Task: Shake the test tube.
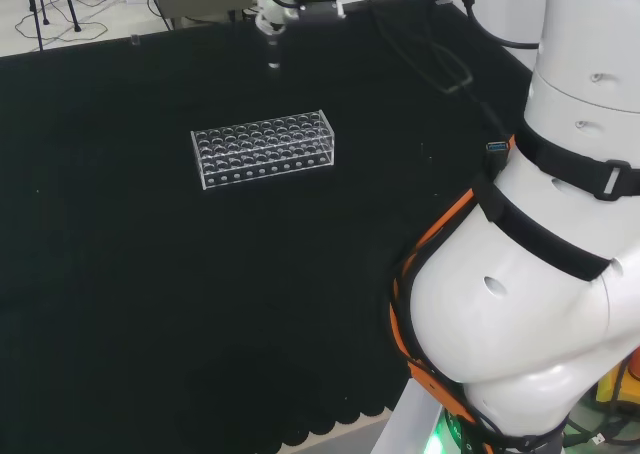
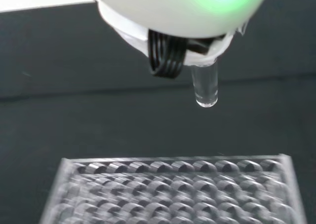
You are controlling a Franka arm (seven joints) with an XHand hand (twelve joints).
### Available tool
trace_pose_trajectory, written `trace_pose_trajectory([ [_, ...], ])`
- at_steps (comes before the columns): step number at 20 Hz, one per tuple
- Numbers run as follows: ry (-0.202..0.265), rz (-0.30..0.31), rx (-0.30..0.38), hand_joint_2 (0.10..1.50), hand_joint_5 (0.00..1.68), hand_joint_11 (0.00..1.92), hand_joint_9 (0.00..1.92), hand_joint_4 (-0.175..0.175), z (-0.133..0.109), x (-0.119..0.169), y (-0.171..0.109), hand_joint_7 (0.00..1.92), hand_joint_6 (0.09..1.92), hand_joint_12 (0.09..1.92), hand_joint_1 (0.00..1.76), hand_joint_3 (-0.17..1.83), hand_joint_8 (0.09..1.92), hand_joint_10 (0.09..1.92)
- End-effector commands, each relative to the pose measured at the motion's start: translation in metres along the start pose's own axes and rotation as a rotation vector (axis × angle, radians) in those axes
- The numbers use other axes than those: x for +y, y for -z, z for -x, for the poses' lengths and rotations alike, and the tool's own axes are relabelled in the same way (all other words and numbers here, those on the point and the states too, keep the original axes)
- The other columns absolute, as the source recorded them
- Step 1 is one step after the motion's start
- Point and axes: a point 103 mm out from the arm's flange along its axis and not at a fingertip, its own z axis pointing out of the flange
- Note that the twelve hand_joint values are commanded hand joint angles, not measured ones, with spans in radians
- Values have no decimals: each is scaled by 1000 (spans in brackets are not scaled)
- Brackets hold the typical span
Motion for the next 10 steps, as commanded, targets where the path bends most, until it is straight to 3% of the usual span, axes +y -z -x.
trace_pose_trajectory([
  [1, -119, -82, -148, 511, 1327, 1302, 1560, -175, 54, -7, -13, 1381, 630, 1037, 1332, 873, 644, 800],
  [4, -151, -80, -142, 511, 1327, 1302, 1560, -175, 76, -15, -14, 1380, 632, 1037, 1332, 874, 646, 800],
  [10, -137, -73, -104, 510, 1326, 1301, 1560, -175, 74, -16, -15, 1379, 635, 1037, 1332, 876, 649, 801],
])
